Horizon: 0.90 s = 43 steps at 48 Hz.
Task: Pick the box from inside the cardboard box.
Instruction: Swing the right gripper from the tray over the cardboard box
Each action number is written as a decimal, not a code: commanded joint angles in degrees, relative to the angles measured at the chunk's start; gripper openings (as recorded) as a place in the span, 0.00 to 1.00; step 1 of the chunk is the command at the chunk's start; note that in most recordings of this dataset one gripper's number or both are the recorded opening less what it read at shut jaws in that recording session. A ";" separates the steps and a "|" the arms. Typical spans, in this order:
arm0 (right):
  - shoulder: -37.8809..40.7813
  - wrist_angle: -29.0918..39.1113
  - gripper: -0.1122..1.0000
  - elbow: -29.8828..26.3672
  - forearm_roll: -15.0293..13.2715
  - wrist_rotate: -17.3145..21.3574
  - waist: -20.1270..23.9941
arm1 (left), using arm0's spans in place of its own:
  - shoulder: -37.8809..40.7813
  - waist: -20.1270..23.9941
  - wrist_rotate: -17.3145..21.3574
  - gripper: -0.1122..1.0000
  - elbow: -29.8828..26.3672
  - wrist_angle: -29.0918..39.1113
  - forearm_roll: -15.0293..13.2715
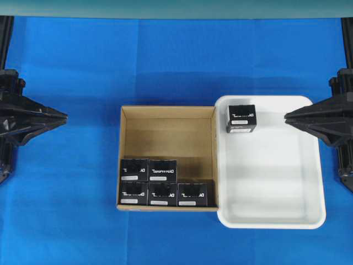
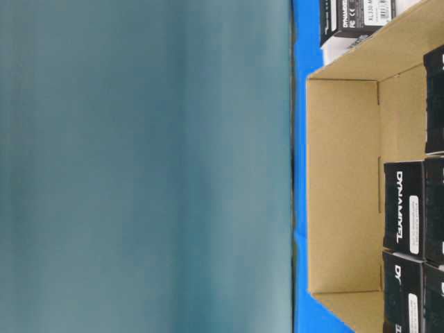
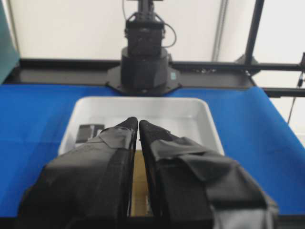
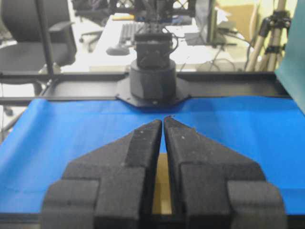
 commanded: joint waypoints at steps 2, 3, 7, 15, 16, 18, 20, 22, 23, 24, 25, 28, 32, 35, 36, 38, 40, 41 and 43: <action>0.88 0.35 0.23 -0.35 1.05 0.88 -0.18 | 0.44 -0.35 -0.79 0.23 -1.41 2.55 0.88; 0.97 0.97 0.22 -0.35 1.76 1.23 -0.18 | 0.44 -0.35 -0.88 0.22 -1.49 3.34 0.88; 1.58 5.19 0.12 -1.14 4.75 3.34 -0.26 | 0.09 -0.35 -0.79 0.11 -2.46 6.06 0.88; 3.69 14.41 0.08 -4.75 5.27 6.68 -0.26 | -0.88 -0.44 -0.70 0.04 -4.57 13.27 0.88; 3.96 15.56 0.08 -5.36 5.27 6.86 -0.26 | -0.97 -0.44 -0.70 0.04 -4.75 14.15 0.88; 4.75 17.93 0.08 -6.59 5.27 7.12 -0.26 | -1.23 -0.53 -0.70 0.04 -5.27 16.00 0.88; 5.54 20.57 0.08 -7.82 5.27 7.29 -0.35 | -1.58 -0.53 -0.70 0.04 -5.71 18.19 0.88; 6.77 23.82 0.08 -9.58 5.27 7.56 -0.35 | -1.67 -0.53 -0.70 0.04 -6.15 19.78 0.88; 7.29 25.22 0.08 -10.37 5.27 7.65 -0.35 | -1.85 -0.53 -0.70 0.04 -6.33 20.48 0.88; 8.00 26.46 0.08 -10.99 5.27 7.73 -0.35 | -1.93 -0.53 -0.70 0.04 -6.50 21.27 0.88; 8.61 27.60 0.08 -11.69 5.27 7.82 -0.26 | -2.02 -0.53 -0.70 0.04 -6.68 21.88 0.88; 10.63 31.03 0.08 -13.89 5.27 8.26 -0.26 | -2.02 -0.53 -0.70 0.04 -7.03 23.47 0.88; 13.62 35.07 0.08 -16.79 5.27 8.88 -0.26 | -2.02 -0.53 -0.70 0.04 -7.47 25.22 0.88; 16.26 37.71 0.08 -18.90 5.27 9.32 -0.26 | -2.02 -0.44 -0.70 0.04 -7.56 25.93 0.88; 17.58 39.02 0.08 -20.04 5.36 9.40 -0.35 | -2.02 -0.53 -0.70 0.04 -7.65 26.19 0.88; 19.42 40.61 0.08 -21.62 5.54 9.58 -0.26 | -1.93 -0.53 -0.70 0.04 -7.82 26.54 0.88; 21.62 42.36 0.08 -23.29 5.71 9.67 -0.26 | -1.93 -0.53 -0.70 0.04 -7.82 26.98 0.88; 22.68 43.42 0.08 -24.17 5.80 9.67 -0.26 | -1.85 -0.53 -0.70 0.04 -7.82 27.16 0.88; 24.87 45.53 0.08 -25.84 5.71 9.58 -0.26 | -1.76 -0.44 -0.70 0.04 -8.00 27.69 0.88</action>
